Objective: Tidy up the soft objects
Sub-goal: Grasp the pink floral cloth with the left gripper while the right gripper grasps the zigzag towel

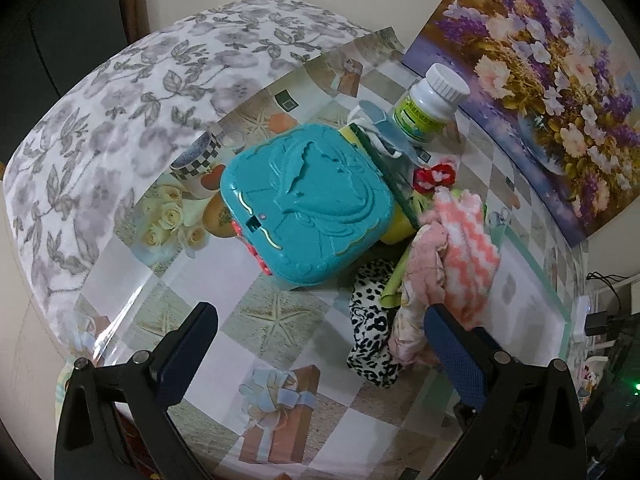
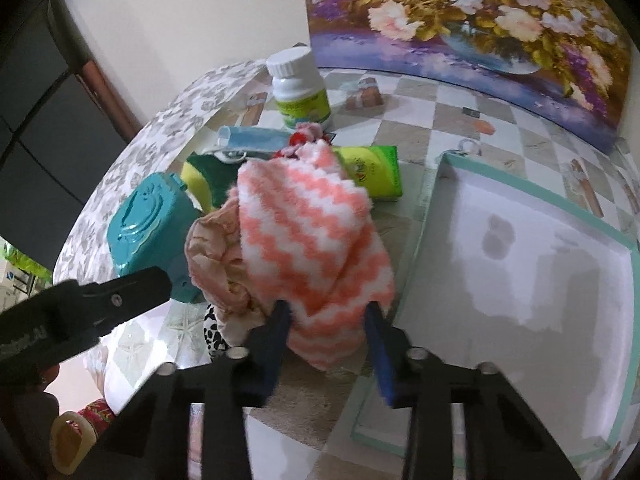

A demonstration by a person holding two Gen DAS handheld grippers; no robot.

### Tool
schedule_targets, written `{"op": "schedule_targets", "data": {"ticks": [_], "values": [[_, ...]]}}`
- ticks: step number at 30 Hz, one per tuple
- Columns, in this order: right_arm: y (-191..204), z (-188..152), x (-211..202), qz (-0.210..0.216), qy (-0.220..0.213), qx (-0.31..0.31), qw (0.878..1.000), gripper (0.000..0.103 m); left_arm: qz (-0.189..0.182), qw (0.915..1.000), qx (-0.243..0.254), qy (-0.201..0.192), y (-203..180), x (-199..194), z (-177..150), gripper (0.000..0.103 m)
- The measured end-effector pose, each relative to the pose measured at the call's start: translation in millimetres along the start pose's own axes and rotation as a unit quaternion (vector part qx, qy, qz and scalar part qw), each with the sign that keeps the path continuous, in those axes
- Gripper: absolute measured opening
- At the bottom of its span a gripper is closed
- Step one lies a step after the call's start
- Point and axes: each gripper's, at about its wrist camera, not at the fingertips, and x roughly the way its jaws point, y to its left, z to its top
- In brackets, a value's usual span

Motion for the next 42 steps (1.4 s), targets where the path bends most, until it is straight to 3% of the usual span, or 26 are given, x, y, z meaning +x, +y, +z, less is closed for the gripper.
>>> {"op": "schedule_targets", "data": {"ticks": [3, 8, 18, 22, 26, 28, 29, 30, 31, 40, 42], "values": [[2, -1, 4, 0.007, 0.009, -0.002, 1.0, 0.016, -0.006, 1.0, 0.002, 0.001, -2, 0, 0, 0.102], [-1, -1, -1, 0.02, 0.006, 0.001, 1.0, 0.01, -0.018, 0.9997, 0.016, -0.001, -10, -4, -1, 0.098], [-4, -2, -2, 0.027, 0.013, 0.006, 1.0, 0.01, -0.046, 0.998, 0.043, 0.003, -42, 3, 1, 0.078], [-8, -2, -1, 0.024, 0.015, 0.014, 1.0, 0.013, -0.051, 0.9975, 0.047, 0.01, -49, 11, 3, 0.063], [-11, -3, -1, 0.028, 0.016, 0.019, 0.999, 0.013, -0.045, 0.9978, 0.045, 0.02, -49, 22, 5, 0.032], [-11, -3, -1, 0.029, 0.017, 0.019, 0.999, 0.022, -0.045, 0.9977, 0.043, 0.025, -49, 26, 5, 0.023], [-10, -4, -1, 0.029, 0.019, 0.017, 0.999, 0.033, -0.044, 0.9977, 0.043, 0.027, -49, 28, 6, 0.019], [-10, -4, -1, 0.026, 0.019, 0.015, 0.999, 0.044, -0.042, 0.9978, 0.042, 0.029, -48, 28, 6, 0.018], [-9, -4, -1, 0.022, 0.017, 0.012, 1.0, 0.047, -0.042, 0.9978, 0.042, 0.029, -48, 29, 5, 0.016], [-1, -6, 12, -0.019, 0.023, -0.021, 0.999, 0.047, -0.049, 0.9979, 0.025, 0.033, -42, 28, 6, 0.014], [-3, -7, 17, -0.021, 0.028, -0.021, 0.999, 0.042, -0.049, 0.9979, 0.025, 0.033, -42, 28, 7, 0.014]]}}
